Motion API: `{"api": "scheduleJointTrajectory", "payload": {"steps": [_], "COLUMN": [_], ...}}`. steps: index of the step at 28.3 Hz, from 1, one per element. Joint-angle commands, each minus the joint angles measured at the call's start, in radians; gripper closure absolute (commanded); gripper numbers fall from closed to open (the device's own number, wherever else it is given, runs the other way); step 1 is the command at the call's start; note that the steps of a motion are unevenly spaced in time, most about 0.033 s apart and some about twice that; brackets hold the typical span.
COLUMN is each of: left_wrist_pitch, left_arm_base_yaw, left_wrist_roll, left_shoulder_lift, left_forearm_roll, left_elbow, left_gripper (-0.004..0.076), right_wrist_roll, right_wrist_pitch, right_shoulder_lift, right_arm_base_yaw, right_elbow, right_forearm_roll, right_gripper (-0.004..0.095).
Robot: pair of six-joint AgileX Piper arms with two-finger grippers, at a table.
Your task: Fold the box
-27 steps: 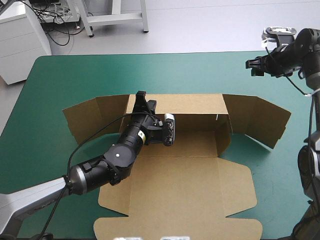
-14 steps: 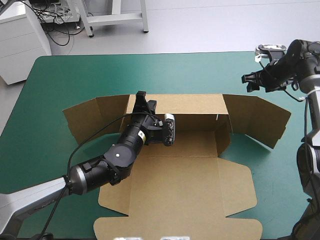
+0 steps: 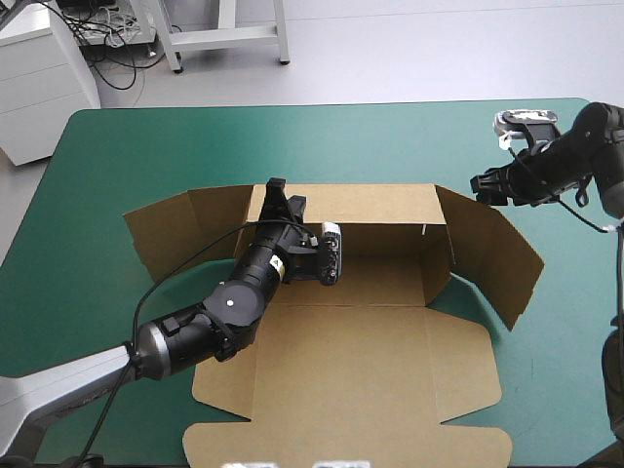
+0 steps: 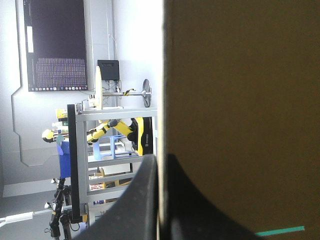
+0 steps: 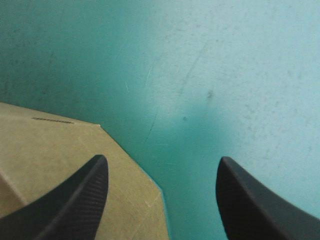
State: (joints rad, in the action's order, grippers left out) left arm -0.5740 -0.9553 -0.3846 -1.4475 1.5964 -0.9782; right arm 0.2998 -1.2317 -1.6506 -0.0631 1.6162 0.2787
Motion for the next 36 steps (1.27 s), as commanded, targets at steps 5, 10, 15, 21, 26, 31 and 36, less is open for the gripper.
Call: {"api": "scheduleJointTrajectory", "payload": {"steps": [5,10,15,21,26,31,36], "left_wrist_pitch": [-0.021,-0.017,-0.015,-0.017,-0.017,-0.017,-0.015], "left_arm_base_yaw": [-0.008,-0.008,-0.008,-0.008,-0.008,-0.008,-0.008], "left_wrist_roll": [-0.016,-0.019,-0.058,-0.058,-0.058,-0.058,-0.064], "left_shoulder_lift": [0.014,0.009,0.006,0.006,0.006,0.006,0.006], "left_forearm_roll": [0.043,0.043,0.044,0.048,0.048,0.050,0.100], "left_elbow": [-0.025,-0.025,-0.025,-0.025,-0.025,-0.025,-0.025], "left_gripper": [0.0756,0.0756,0.0756,0.0756,0.0756,0.0756,0.0756], "right_wrist_roll": [0.090,0.157,0.307,0.474,0.634,0.770,0.857], "right_wrist_pitch": [0.090,0.160,0.224,0.253,0.244,0.242,0.277], "right_shoulder_lift": [0.170,0.268,0.360,0.435,0.448,0.445,0.443], "right_arm_base_yaw": [-0.004,-0.004,-0.004,-0.004,-0.004,-0.004,-0.004], "right_elbow": [-0.132,-0.261,-0.396,-0.509,-0.561,-0.625,-0.652], "right_forearm_roll": [0.074,0.103,0.187,0.321,0.367,0.454,0.529], "right_gripper": [0.0390,0.0390,0.0390,0.0390,0.0390,0.0307,0.0234]}}
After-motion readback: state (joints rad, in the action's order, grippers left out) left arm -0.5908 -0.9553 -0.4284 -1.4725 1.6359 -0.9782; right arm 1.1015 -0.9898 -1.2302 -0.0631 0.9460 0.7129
